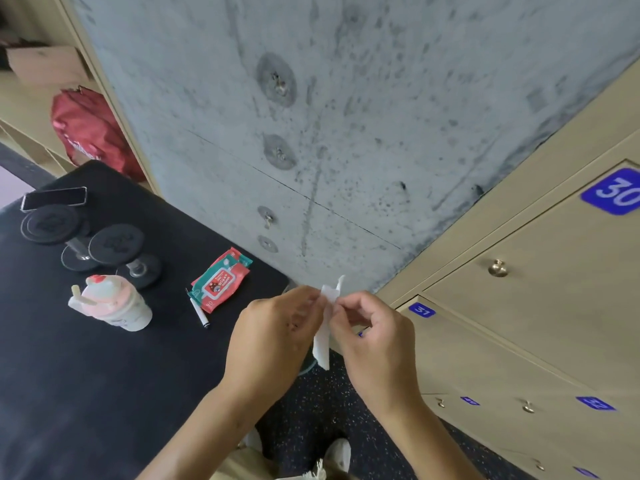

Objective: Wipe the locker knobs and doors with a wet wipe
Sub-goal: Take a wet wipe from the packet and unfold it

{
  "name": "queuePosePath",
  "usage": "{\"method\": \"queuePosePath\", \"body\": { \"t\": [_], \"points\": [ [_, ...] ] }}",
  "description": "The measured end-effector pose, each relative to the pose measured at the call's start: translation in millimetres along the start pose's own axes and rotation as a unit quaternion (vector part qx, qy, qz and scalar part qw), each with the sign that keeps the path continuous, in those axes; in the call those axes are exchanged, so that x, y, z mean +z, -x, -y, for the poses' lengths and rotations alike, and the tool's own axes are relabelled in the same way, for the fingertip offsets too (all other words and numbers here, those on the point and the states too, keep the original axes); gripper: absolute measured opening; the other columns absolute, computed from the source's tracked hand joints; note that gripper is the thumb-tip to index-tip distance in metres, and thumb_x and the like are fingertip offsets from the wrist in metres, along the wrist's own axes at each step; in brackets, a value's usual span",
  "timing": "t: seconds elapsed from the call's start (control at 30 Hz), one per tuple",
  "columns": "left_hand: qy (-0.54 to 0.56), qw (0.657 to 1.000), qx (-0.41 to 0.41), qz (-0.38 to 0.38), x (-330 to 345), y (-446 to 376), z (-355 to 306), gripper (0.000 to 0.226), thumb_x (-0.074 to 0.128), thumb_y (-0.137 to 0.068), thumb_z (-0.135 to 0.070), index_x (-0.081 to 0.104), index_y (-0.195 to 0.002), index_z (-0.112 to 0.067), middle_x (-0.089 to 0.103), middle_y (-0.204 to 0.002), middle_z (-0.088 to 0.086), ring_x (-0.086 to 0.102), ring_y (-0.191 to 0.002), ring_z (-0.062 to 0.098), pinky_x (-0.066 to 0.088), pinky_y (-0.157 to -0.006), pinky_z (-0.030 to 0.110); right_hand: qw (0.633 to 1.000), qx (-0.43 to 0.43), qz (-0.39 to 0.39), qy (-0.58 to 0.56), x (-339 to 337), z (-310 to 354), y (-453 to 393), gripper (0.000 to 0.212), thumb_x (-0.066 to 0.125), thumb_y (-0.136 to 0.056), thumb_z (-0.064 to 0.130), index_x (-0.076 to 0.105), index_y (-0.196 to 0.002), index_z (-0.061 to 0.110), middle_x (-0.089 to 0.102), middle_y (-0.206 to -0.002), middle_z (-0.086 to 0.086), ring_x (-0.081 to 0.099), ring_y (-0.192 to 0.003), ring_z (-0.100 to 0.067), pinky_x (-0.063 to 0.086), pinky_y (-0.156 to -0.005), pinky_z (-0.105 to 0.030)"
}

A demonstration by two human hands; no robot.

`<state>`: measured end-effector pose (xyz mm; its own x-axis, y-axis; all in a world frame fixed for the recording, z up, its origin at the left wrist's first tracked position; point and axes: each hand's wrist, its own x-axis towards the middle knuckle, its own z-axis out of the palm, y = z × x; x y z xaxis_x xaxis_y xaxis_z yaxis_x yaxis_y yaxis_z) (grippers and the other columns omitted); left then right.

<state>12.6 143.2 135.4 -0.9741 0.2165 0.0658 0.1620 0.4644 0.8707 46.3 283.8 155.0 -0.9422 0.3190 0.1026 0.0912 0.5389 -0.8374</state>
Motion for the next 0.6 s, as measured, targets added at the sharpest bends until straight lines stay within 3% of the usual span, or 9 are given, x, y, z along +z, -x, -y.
{"method": "queuePosePath", "body": {
  "t": [0.27, 0.43, 0.6],
  "points": [
    [-0.019, 1.0, -0.004, -0.008, 3, -6, -3, 0.021, 0.061, -0.098, -0.04, 0.075, -0.093, -0.026, 0.074, -0.081, -0.014, 0.07, -0.075, 0.003, 0.059, -0.065, 0.034, 1.0, 0.003, -0.03, -0.003, -3, 3, 1, 0.014, 0.067, -0.085, 0.029, 0.064, -0.076, 0.018, 0.07, -0.065, 0.011, 0.066, -0.065, -0.003, 0.045, -0.054, -0.011],
    [-0.014, 1.0, -0.004, -0.023, 3, -6, -10, 0.034, 0.053, -0.092, -0.047, 0.077, -0.089, -0.023, 0.075, -0.078, -0.013, 0.07, -0.077, 0.002, 0.058, -0.063, 0.028, 0.999, 0.003, -0.037, -0.012, -5, 5, 1, 0.015, 0.06, -0.085, 0.03, 0.062, -0.08, 0.017, 0.072, -0.068, 0.008, 0.067, -0.067, -0.008, 0.05, -0.055, -0.021],
    [-0.002, 1.0, -0.001, -0.028, 3, -7, -13, 0.019, 0.061, -0.093, -0.033, 0.076, -0.086, -0.024, 0.073, -0.074, -0.011, 0.069, -0.073, 0.006, 0.057, -0.062, 0.032, 0.999, -0.005, -0.046, 0.002, -7, 4, 2, 0.009, 0.062, -0.092, 0.014, 0.058, -0.083, 0.016, 0.068, -0.066, 0.007, 0.062, -0.064, -0.007, 0.042, -0.052, -0.014]
  ]
}}
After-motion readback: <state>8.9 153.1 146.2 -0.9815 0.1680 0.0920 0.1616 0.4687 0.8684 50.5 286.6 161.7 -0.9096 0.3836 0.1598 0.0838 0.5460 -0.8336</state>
